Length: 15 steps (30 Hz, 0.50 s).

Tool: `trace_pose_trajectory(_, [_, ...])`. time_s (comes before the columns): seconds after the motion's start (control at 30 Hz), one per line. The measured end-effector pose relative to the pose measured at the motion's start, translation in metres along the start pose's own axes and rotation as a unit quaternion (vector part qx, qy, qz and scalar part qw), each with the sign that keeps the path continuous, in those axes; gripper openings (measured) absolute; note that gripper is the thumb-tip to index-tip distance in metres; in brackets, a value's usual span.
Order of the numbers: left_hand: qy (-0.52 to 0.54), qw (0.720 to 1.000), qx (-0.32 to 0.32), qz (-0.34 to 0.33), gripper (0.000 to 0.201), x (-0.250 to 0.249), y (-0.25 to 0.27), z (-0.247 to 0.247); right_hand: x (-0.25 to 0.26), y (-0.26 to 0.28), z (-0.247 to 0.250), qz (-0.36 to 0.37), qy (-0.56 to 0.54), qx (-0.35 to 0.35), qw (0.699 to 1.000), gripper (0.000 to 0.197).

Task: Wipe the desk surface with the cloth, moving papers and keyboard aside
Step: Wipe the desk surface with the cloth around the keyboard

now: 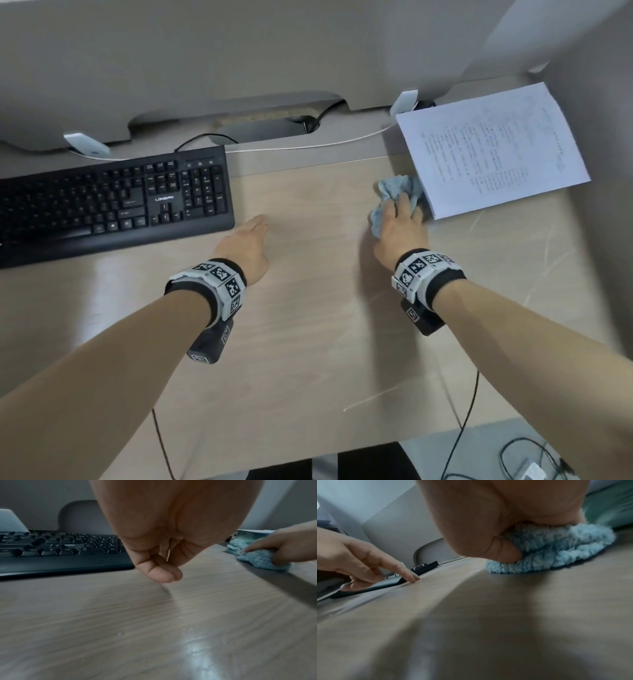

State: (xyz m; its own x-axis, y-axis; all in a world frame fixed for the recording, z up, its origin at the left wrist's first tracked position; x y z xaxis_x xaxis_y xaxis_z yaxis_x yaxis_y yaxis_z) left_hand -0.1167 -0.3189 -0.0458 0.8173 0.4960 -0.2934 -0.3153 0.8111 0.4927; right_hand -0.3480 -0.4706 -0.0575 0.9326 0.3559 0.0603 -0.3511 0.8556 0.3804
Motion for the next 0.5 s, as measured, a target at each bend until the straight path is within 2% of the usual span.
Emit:
trace_pose_trajectory(0.1, [-0.016,1.0,0.01,0.006,0.07,-0.003,-0.001,0.001,0.037,-0.016,0.005,0.04,-0.002,0.006,0.999,0.083])
trace_pose_trajectory(0.17, [-0.03,0.999,0.015,0.013,0.071,-0.005,-0.002,0.002,0.068,-0.012,0.001,0.118,0.004,0.047,0.992,0.086])
trace_pose_trajectory(0.23, [-0.035,0.999,0.014,0.025,0.072,-0.006,-0.003,0.005,0.086,0.007,-0.005,0.222,0.004,0.079,0.972,0.087])
trace_pose_trajectory(0.3, [-0.036,0.999,0.013,0.033,0.071,-0.008,-0.004,0.006,0.072,0.023,-0.008,0.27,0.003,0.072,0.96,0.085])
trace_pose_trajectory(0.4, [-0.045,0.998,0.02,0.032,0.07,-0.008,-0.001,0.006,0.032,0.012,0.001,0.236,-0.004,0.05,0.97,0.087])
trace_pose_trajectory(0.5, [-0.047,0.998,0.028,0.043,0.072,-0.007,0.001,0.004,0.029,-0.023,0.013,0.178,-0.012,0.033,0.983,0.083])
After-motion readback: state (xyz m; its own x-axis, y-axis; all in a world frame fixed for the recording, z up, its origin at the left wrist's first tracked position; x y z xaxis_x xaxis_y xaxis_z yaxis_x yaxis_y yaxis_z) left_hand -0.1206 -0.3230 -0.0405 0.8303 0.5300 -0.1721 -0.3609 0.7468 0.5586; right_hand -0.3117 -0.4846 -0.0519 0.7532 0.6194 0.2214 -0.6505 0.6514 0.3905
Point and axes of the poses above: each hand's wrist, its own y-axis away from the middle knuckle, its own z-axis out of the back of the hand, x = y × z, the point moved 5 cm from there along -y, towards the middle knuckle, and after that the axes turned 4 degrees about -x, right-handed, at the moved point
